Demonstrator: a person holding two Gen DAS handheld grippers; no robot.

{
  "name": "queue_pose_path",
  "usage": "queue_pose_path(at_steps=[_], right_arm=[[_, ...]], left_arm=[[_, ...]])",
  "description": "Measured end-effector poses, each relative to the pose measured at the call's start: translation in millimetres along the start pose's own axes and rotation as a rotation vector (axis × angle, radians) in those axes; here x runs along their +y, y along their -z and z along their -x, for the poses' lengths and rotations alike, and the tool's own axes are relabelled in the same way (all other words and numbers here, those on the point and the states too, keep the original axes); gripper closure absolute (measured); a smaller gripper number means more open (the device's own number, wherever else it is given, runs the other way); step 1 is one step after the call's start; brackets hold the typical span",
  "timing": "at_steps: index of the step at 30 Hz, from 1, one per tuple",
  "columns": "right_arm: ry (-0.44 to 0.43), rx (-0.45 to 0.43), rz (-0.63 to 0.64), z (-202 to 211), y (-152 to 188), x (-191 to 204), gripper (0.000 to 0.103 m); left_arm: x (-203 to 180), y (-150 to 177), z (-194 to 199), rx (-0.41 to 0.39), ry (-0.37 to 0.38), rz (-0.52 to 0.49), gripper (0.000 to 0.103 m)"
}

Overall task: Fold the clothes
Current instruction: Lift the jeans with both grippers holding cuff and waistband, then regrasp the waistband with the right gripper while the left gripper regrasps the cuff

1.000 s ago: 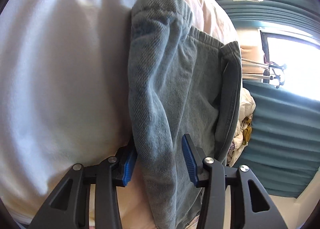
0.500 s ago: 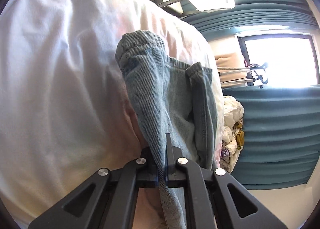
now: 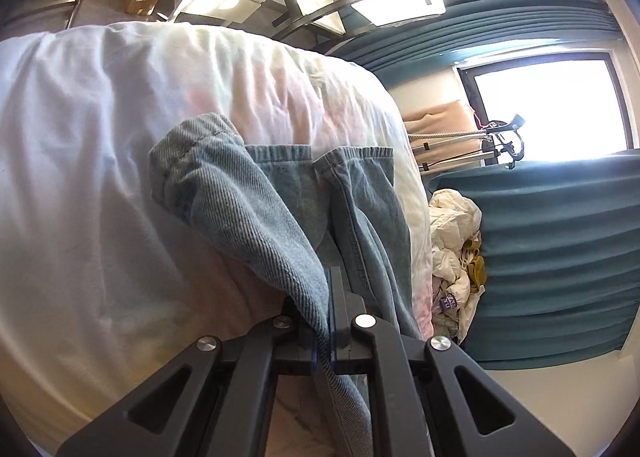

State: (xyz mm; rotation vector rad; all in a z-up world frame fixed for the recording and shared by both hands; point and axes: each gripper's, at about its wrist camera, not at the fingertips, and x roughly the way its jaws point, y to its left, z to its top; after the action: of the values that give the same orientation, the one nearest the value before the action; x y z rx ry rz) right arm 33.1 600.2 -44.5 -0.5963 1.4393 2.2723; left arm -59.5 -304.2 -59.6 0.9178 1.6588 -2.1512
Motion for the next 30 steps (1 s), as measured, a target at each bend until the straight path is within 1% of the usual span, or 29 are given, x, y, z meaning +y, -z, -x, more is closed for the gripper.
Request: queue_pose_path(at_steps=[3, 4, 7, 10, 14, 16, 18, 20, 22, 24, 27, 30], right_arm=[[0.01, 0.002, 0.048, -21.1, -13.6, 36.1, 0.096], [0.014, -0.001, 0.057, -30.1, -19.0, 47.7, 0.099], [0.029, 0.001, 0.073, -64.1, -34.2, 76.7, 0.099], [0.068, -0.004, 0.103, -109.1, -44.3, 98.1, 0.1], [0.118, -0.012, 0.136, -176.7, -57.1, 118.0, 0.1], [0.127, -0.019, 0.159, -212.1, -60.9, 124.4, 0.1], [0.148, -0.023, 0.197, -246.9, -61.6, 127.0, 0.101], [0.183, -0.012, 0.245, -284.2, -59.6, 126.6, 0.101], [0.19, 0.006, 0.25, -316.2, -57.0, 116.4, 0.101], [0.202, 0.023, 0.26, -342.6, -53.7, 105.6, 0.101], [0.223, 0.052, 0.276, -368.9, -46.6, 93.8, 0.101], [0.235, 0.062, 0.297, -374.8, -44.4, 93.8, 0.1]], left_arm=[[-24.7, -16.6, -13.6, 0.005, -0.029, -0.025, 0.1], [-35.5, -23.0, -23.9, 0.008, -0.039, -0.03, 0.1], [-71.0, -40.2, -62.7, 0.023, -0.058, -0.041, 0.1], [-108.0, -51.4, -101.0, 0.02, -0.098, -0.102, 0.1], [-158.2, -66.9, -169.3, 0.021, -0.151, -0.183, 0.1], [-179.2, -72.0, -206.6, 0.017, -0.18, -0.231, 0.1], [-197.5, -74.0, -246.1, 0.013, -0.227, -0.29, 0.1], [-203.8, -75.7, -284.7, 0.017, -0.271, -0.323, 0.1], [-203.0, -77.5, -317.5, 0.025, -0.305, -0.346, 0.1], [-201.3, -76.0, -344.4, 0.033, -0.345, -0.389, 0.1], [-198.9, -72.5, -356.8, 0.014, -0.365, -0.418, 0.1], [-198.0, -75.2, -351.0, 0.026, -0.329, -0.424, 0.099]])
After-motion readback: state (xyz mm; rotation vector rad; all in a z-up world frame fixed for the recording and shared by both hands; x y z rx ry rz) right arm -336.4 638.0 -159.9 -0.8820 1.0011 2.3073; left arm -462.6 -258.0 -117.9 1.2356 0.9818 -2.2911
